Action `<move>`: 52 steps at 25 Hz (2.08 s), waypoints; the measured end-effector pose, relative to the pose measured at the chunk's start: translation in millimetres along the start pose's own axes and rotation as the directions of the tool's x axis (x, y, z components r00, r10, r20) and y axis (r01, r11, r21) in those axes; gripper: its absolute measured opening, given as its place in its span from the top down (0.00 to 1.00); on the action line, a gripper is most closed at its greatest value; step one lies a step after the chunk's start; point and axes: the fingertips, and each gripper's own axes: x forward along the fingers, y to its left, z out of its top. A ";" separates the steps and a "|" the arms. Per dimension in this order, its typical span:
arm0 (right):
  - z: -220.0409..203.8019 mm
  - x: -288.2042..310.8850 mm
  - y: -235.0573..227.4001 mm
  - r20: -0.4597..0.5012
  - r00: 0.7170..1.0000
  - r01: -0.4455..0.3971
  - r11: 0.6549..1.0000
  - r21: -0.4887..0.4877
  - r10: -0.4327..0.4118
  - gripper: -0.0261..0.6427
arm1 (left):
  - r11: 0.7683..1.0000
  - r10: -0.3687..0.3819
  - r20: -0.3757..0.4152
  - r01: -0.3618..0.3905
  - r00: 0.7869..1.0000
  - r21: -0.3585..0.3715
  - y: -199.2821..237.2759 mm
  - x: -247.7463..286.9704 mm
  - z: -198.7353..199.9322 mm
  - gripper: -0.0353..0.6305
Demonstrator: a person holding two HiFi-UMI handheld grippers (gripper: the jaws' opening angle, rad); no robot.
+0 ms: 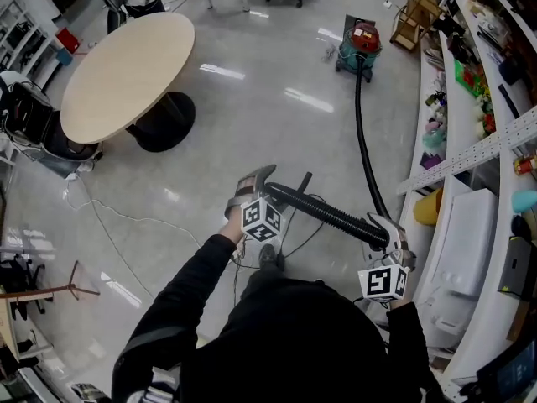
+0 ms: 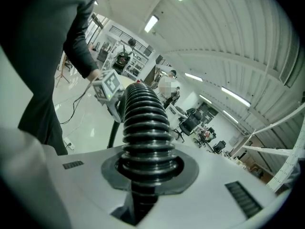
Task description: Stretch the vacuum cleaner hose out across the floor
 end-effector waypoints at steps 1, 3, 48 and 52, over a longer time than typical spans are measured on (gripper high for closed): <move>-5.8 -14.7 -0.6 0.019 1.000 0.011 1.000 0.002 -0.011 0.84 | 1.000 0.004 0.005 -0.004 1.000 0.030 -10.2 7.1 7.7 0.35; -29.8 -43.5 -4.2 0.027 0.999 0.037 0.999 0.019 -0.038 0.84 | 0.999 -0.003 0.014 0.002 1.000 0.037 -35.0 18.4 27.7 0.35; 35.1 -173.1 175.8 0.009 0.999 -0.050 0.998 0.046 0.050 0.76 | 0.951 0.208 0.020 -0.197 0.978 -0.239 -153.9 -202.8 -117.2 0.41; 20.2 -228.3 173.1 0.103 0.993 -0.061 0.997 0.039 0.057 0.76 | 0.913 0.342 -0.049 -0.344 0.938 -0.217 -148.7 -187.6 -103.0 0.39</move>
